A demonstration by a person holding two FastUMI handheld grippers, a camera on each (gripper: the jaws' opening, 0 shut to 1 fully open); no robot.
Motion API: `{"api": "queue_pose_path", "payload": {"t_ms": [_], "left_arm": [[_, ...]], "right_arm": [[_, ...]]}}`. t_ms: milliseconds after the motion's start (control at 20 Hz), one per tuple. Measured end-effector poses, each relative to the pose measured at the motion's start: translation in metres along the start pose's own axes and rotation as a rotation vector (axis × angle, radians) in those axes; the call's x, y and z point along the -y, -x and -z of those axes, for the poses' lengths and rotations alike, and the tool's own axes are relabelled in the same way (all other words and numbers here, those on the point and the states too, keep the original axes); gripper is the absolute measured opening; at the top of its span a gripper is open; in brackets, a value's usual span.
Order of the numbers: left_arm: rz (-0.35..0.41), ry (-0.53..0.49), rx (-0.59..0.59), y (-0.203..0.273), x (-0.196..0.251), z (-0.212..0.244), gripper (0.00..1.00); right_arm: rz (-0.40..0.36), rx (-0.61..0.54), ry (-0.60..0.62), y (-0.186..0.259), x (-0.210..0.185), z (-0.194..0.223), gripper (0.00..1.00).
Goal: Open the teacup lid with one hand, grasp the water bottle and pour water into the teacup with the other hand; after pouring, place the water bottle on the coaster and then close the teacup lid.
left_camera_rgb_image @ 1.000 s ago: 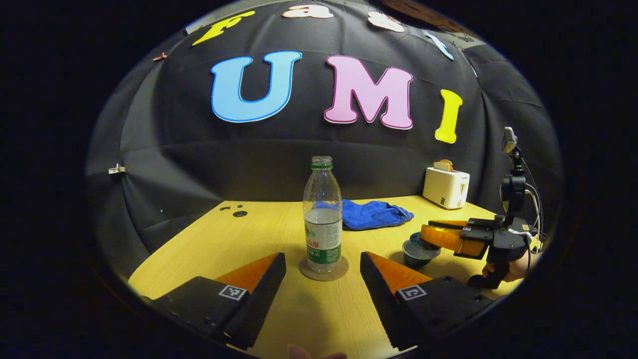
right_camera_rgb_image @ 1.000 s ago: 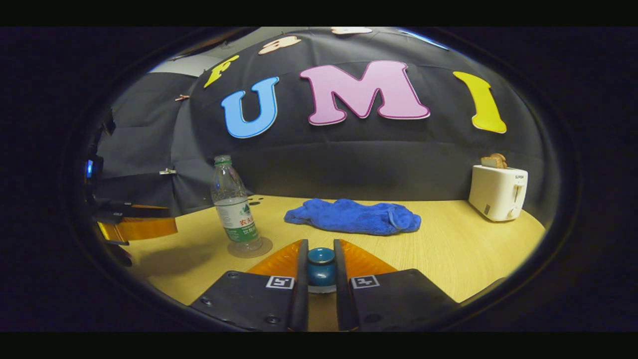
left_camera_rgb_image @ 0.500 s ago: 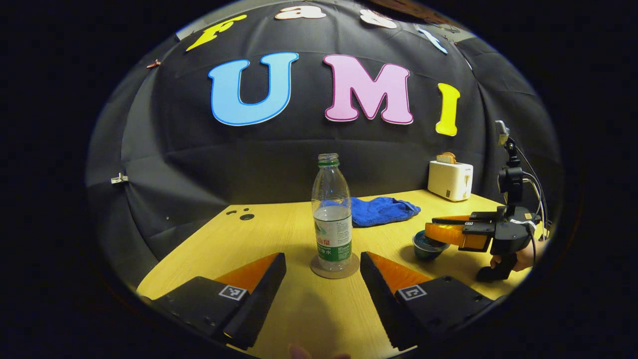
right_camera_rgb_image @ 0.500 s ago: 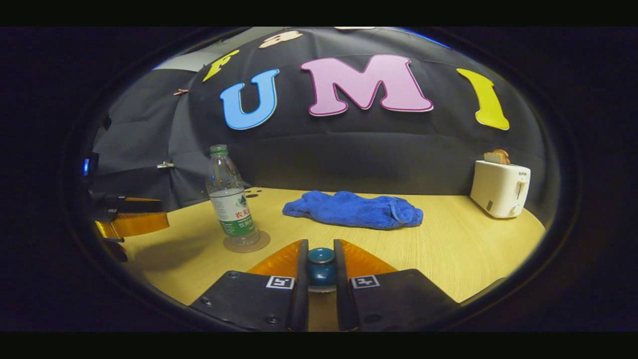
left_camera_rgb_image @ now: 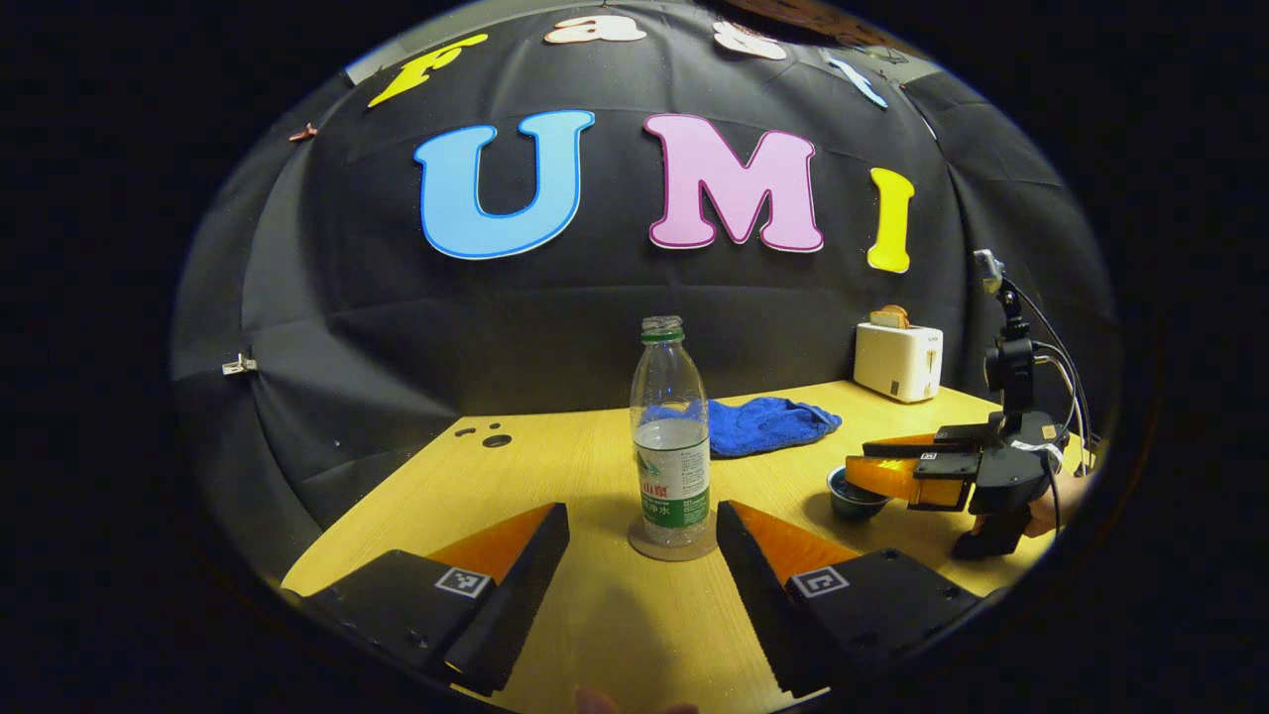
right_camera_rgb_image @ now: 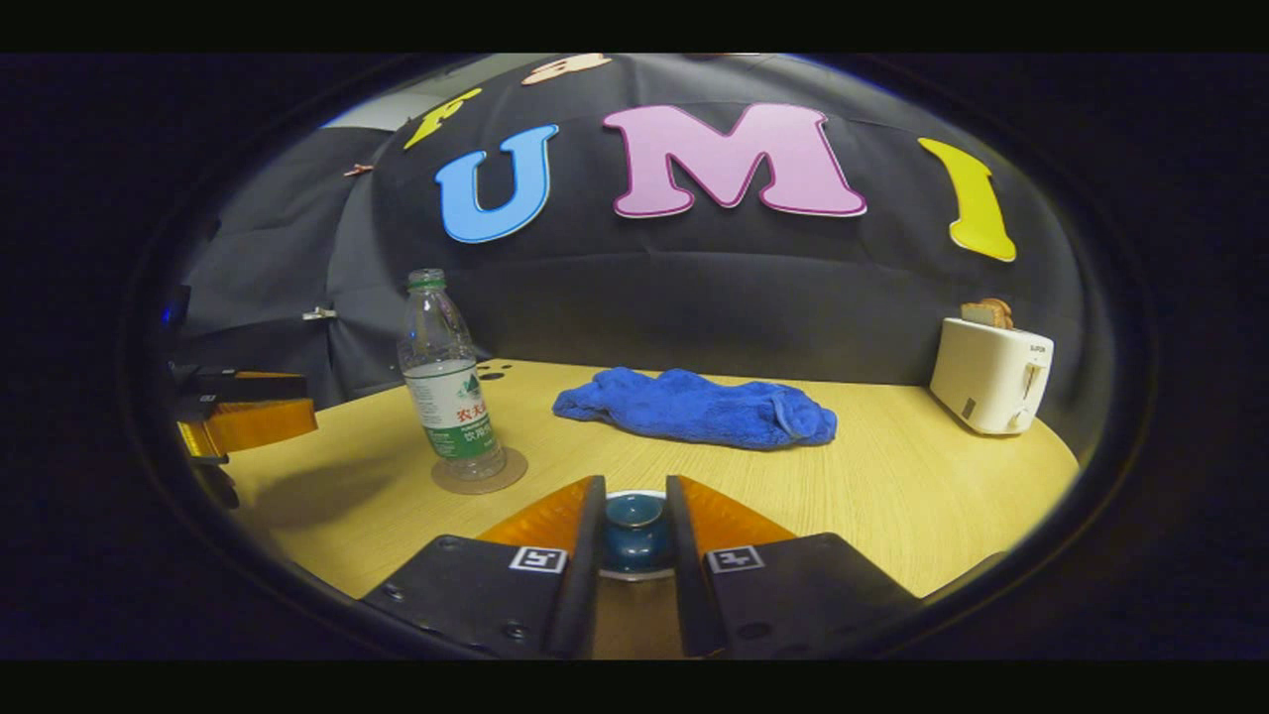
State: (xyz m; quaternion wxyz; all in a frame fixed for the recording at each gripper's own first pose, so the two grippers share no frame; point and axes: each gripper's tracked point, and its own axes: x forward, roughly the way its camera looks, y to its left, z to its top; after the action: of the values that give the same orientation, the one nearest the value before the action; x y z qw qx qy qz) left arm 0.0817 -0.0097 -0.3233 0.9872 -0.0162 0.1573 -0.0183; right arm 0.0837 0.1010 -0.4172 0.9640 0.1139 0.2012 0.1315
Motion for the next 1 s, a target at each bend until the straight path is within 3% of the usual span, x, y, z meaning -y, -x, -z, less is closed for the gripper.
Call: {"api": "queue_pose_path", "payload": {"t_ms": [250,350,450,550,650,750,800,1000], "left_arm": [[-0.006,0.009,0.009,0.003,-0.001,-0.006,0.94],[-0.01,0.015,0.012,0.005,-0.002,-0.01,0.94],[-0.016,0.025,0.016,0.01,-0.003,-0.019,0.94],[-0.017,0.038,0.028,0.015,-0.001,-0.033,0.94],[-0.015,0.035,0.042,0.021,0.001,-0.052,0.94],[-0.027,0.013,0.054,0.03,-0.002,-0.073,0.9],[-0.032,0.005,0.063,0.036,-0.003,-0.085,0.94],[-0.034,0.038,0.055,0.063,0.001,-0.123,0.94]], "right_arm": [[0.011,0.045,-0.016,0.012,0.001,-0.01,0.59],[0.028,0.09,-0.023,0.024,0.004,-0.024,0.58],[0.046,0.141,-0.015,0.038,0.007,-0.047,0.68],[0.064,0.18,-0.006,0.053,0.01,-0.072,0.68],[0.085,0.208,-0.002,0.07,0.013,-0.099,0.8],[0.098,0.233,0.0,0.087,0.012,-0.13,0.83],[0.111,0.246,0.003,0.096,0.013,-0.146,0.84],[0.154,0.281,-0.005,0.133,0.011,-0.209,0.89]]}}
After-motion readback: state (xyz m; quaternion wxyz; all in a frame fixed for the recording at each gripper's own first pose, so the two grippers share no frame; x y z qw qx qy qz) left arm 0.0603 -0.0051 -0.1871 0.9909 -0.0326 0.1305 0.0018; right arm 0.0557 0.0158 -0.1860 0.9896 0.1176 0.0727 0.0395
